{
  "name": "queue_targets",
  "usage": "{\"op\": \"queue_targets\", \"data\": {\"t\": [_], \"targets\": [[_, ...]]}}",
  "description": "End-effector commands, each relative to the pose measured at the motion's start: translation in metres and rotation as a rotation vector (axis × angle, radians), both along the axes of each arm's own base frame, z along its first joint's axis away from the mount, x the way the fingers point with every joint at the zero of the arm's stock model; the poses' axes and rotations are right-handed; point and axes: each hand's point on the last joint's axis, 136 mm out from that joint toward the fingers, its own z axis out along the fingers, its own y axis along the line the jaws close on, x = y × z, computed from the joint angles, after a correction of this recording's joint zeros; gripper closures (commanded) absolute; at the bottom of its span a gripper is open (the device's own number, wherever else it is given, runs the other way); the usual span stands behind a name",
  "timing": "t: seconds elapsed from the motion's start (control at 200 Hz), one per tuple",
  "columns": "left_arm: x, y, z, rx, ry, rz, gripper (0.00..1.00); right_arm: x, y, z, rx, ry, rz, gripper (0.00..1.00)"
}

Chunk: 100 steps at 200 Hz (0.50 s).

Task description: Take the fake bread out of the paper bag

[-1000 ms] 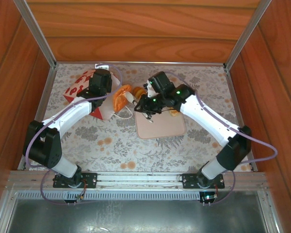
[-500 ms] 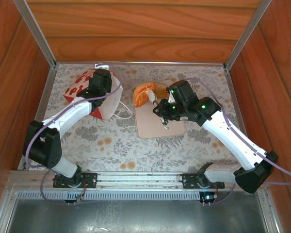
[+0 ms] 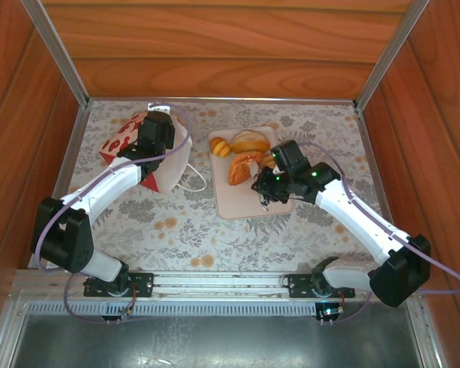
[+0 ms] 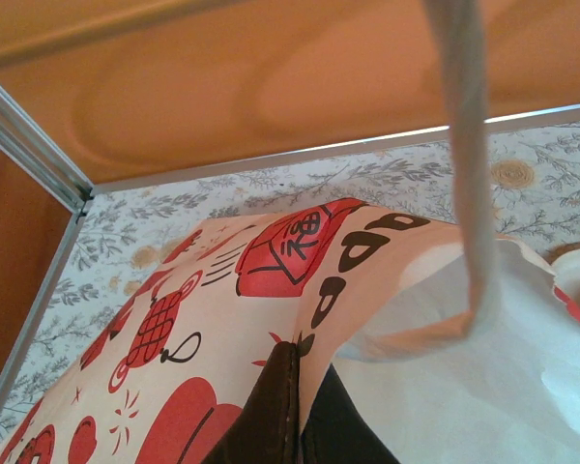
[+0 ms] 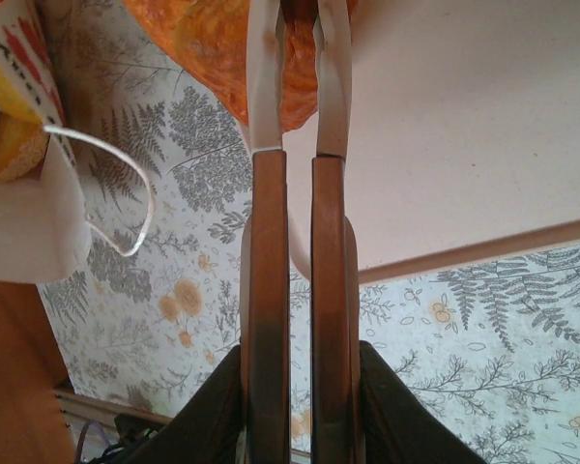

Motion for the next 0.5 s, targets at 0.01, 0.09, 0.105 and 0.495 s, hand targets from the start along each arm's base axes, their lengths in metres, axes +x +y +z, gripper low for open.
{"op": "queue_targets", "data": {"t": [0.01,0.09,0.105,0.495], "targets": [[-0.002,0.002,0.013,-0.024,-0.038,-0.01,1.0,0.01,0.01,0.001,0.072,-0.002,-0.036,1.0],[-0.002,0.001,0.012,-0.027,-0.036,-0.014,1.0,0.012,0.01,-0.005,0.089,0.016,-0.052,1.0],[-0.002,0.001,0.012,-0.028,-0.035,-0.016,1.0,0.012,0.01,-0.006,0.093,0.018,-0.053,1.0],[-0.001,-0.007,0.016,-0.064,-0.043,-0.052,1.0,0.021,0.013,-0.033,0.102,0.092,-0.088,1.0]]}}
